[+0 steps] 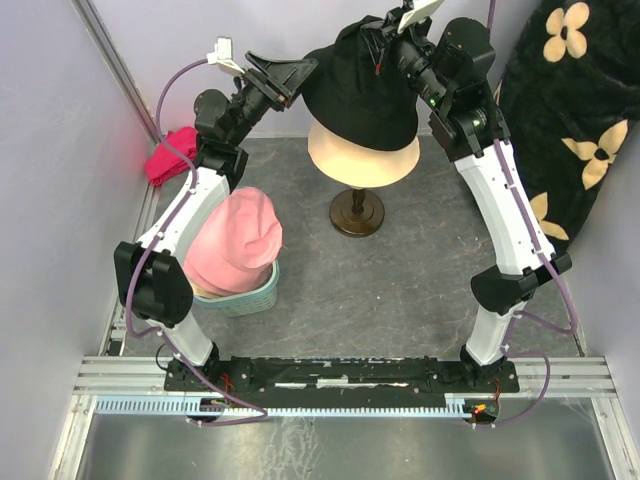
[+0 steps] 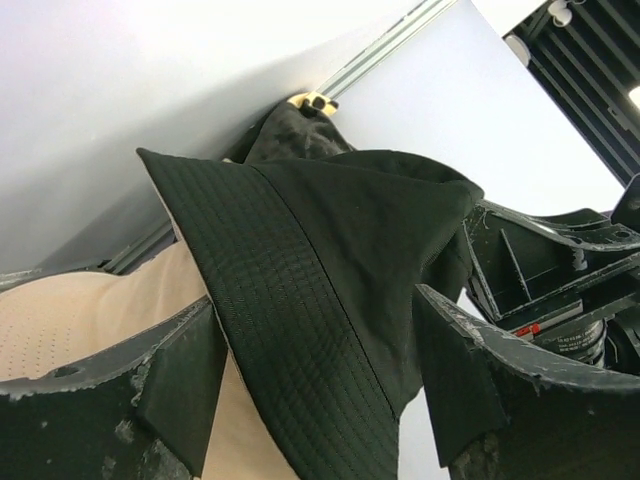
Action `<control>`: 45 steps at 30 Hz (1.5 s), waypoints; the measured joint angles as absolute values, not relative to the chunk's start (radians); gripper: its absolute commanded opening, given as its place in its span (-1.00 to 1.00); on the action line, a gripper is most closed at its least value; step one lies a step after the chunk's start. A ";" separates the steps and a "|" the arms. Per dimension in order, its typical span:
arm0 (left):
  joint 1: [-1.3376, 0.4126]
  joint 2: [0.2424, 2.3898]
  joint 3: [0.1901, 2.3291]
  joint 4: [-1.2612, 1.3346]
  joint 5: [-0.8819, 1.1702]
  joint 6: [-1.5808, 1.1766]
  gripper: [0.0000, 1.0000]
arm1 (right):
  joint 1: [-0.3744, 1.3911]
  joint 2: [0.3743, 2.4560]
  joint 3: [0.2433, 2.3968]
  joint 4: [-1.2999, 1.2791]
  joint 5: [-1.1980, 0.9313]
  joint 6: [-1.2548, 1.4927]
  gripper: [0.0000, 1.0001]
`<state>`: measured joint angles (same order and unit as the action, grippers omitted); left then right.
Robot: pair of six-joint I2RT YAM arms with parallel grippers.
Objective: Stack the hats
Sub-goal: Stack the hat on the hat.
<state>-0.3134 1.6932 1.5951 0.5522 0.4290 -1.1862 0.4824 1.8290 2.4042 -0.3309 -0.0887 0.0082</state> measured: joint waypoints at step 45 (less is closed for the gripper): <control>-0.316 1.699 1.341 0.786 0.444 -1.295 -0.83 | 0.473 1.502 1.916 -0.208 0.165 0.295 0.26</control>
<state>-0.3161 1.6985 1.3415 0.7864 0.4442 -1.2949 0.4732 1.5021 1.9160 -0.2085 0.1650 0.2955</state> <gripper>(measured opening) 0.097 0.644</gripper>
